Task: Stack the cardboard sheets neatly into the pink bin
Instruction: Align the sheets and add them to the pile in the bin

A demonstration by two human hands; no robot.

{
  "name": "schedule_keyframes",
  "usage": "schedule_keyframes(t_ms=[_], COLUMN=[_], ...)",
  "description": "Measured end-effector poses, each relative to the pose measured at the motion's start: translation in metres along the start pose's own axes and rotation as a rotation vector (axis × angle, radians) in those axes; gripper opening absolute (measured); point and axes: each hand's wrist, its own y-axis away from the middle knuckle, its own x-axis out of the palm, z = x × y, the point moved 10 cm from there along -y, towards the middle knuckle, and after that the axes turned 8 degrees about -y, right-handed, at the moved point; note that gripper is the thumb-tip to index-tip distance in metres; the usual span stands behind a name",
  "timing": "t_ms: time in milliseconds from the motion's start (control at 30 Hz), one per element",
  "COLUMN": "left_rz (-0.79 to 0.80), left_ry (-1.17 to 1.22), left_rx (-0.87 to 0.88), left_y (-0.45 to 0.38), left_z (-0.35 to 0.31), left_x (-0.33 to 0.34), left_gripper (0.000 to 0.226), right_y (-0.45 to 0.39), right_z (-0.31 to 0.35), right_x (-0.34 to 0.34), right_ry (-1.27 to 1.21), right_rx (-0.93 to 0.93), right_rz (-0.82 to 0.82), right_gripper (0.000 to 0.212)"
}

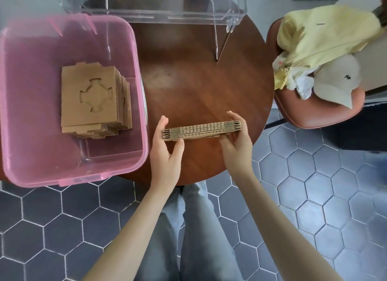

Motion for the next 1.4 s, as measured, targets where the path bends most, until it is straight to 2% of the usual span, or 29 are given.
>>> schedule_keyframes(t_ms=[100, 333, 500, 600, 700, 867, 1000, 1067, 1233, 1400], left_rz=[0.027, 0.057, -0.007, 0.019, 0.070, 0.232, 0.211, 0.152, -0.044, -0.184], left_ry=[-0.139, -0.169, -0.284, -0.336, -0.350, -0.156, 0.097, 0.211, 0.354, 0.455], left_rx=[0.034, 0.065, 0.050, 0.027, 0.002, -0.145, -0.253, -0.275, -0.282, -0.362], left_y=[0.000, -0.001, -0.004, -0.003, 0.001, 0.009, 0.016, 0.017, 0.022, 0.023], left_z=[0.001, 0.006, -0.001, -0.009, -0.022, -0.036, -0.057, -0.069, -0.087, -0.074], left_x=[0.003, 0.009, 0.003, 0.005, 0.006, 0.010, -0.001, -0.015, -0.067, -0.118], left_gripper=[0.055, 0.049, 0.034, 0.029, 0.027, 0.029, 0.016, 0.005, 0.006, 0.011], right_y=[-0.001, -0.006, -0.021, -0.035, -0.050, -0.069, -0.077, -0.077, -0.060, -0.038], right_z=[-0.011, -0.010, 0.005, 0.014, 0.027, 0.073, 0.119, 0.148, 0.214, 0.252], right_x=[0.002, -0.002, -0.002, -0.007, -0.009, -0.011, 0.002, 0.015, 0.073, 0.140], right_ry=[0.074, 0.126, 0.221, 0.382, 0.501, 0.608, 0.688, 0.687, 0.647, 0.685], right_rx=[0.049, 0.061, 0.034, 0.036, 0.063, 0.168, 0.161, 0.106, -0.056, -0.227], right_rz=[0.076, 0.074, 0.199, 0.290, 0.409, 0.612, 0.740, 0.764, 0.848, 0.894], right_gripper=[0.056, 0.060, 0.045, 0.031, 0.029, 0.062, 0.071, 0.071, 0.062, 0.045])
